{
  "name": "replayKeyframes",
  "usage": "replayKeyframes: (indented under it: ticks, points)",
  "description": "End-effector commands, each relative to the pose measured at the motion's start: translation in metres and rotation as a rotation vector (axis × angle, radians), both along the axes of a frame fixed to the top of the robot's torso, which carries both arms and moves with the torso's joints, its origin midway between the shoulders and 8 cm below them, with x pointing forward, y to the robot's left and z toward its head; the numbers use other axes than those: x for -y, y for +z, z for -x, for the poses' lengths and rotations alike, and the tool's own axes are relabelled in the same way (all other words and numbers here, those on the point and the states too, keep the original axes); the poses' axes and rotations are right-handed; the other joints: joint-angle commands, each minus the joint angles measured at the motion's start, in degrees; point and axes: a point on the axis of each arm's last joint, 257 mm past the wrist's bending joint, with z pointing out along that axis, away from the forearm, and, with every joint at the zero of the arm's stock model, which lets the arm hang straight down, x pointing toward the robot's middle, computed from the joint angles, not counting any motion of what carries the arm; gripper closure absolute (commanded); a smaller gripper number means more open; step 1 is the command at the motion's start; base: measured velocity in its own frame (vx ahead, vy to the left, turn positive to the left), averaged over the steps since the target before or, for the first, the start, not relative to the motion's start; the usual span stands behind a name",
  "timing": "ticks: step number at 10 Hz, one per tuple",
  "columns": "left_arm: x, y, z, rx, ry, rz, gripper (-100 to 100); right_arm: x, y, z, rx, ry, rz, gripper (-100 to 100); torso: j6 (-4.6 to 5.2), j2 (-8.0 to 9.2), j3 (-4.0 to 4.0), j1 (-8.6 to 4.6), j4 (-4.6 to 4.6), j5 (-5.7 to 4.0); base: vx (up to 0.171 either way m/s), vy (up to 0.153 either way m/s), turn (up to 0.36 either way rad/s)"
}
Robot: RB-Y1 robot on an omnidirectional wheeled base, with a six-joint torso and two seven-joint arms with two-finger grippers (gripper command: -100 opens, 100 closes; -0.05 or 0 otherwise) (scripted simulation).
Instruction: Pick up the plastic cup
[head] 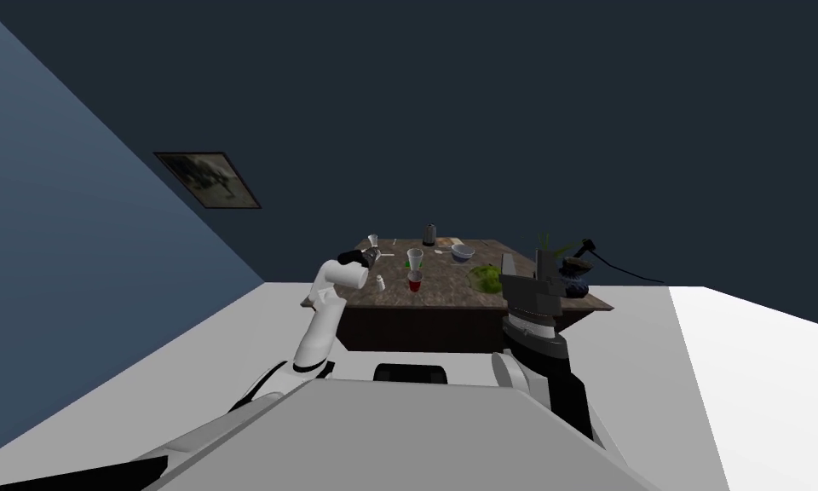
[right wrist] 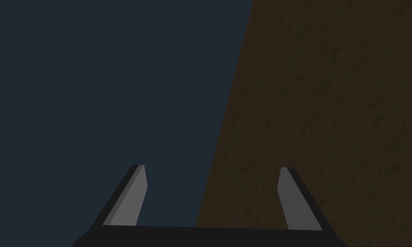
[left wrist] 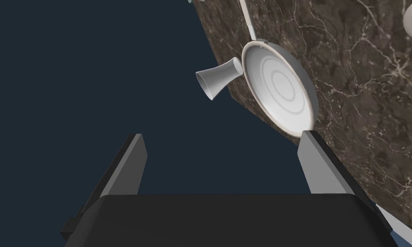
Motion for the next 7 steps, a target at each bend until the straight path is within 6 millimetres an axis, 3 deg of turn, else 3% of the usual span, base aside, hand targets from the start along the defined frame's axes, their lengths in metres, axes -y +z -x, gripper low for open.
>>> replayKeyframes:
  ticks: [1, 7]
  points:
    - [-0.002, -0.008, 0.002, -0.046, 0.009, -0.001, -100, 0.000, 0.000, 0.000, 0.000, 0.000, 0.000, 0, 0.00, 0.00, 0.00, 0.00, 0.00, 0.00, -0.003, -0.026, -0.033]
    - [-0.004, -0.026, 0.003, -0.192, 0.031, 0.011, -100, 0.000, 0.000, 0.000, 0.000, 0.000, 0.000, 0, -0.02, 0.00, 0.00, 0.01, 0.00, 0.00, -0.002, -0.034, -0.038]
